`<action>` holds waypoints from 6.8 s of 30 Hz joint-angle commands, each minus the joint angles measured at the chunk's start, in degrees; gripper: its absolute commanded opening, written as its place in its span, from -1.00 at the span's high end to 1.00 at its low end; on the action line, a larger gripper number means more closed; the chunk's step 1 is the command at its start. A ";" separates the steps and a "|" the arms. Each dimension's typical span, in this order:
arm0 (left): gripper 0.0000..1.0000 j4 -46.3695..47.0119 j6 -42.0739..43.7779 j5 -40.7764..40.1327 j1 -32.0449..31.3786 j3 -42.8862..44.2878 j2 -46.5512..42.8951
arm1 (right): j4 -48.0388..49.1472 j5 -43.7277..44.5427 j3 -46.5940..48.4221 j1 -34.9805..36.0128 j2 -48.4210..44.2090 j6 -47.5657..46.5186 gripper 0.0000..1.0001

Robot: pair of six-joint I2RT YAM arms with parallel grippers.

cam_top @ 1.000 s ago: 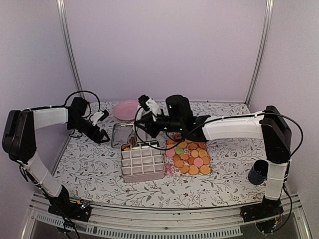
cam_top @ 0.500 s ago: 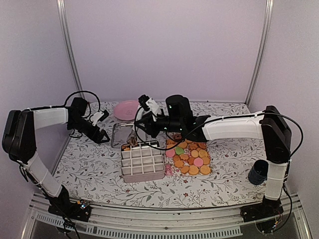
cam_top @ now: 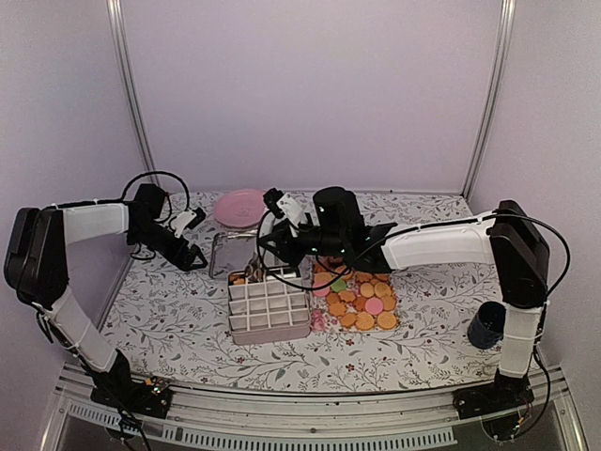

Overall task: Pack the cookies
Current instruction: Place the fake cookies in the empty pocket of the box, then pick up the fake cookies from the plate, then place the fake cookies in the empty pocket of the box, then pick up the fake cookies from the plate.

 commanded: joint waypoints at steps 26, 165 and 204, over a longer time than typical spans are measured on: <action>-0.88 2.63 0.77 -1.15 -3.70 -1.50 1.25 | 0.81 3.37 -8.85 -5.66 -18.25 0.28 0.36; -0.93 -0.31 2.71 0.54 -2.05 2.87 1.59 | 0.83 7.02 -20.15 -5.72 -27.84 4.91 0.39; -0.93 -1.36 2.36 0.44 -2.44 4.52 1.85 | -2.66 12.13 -36.75 -3.64 -32.62 7.44 0.21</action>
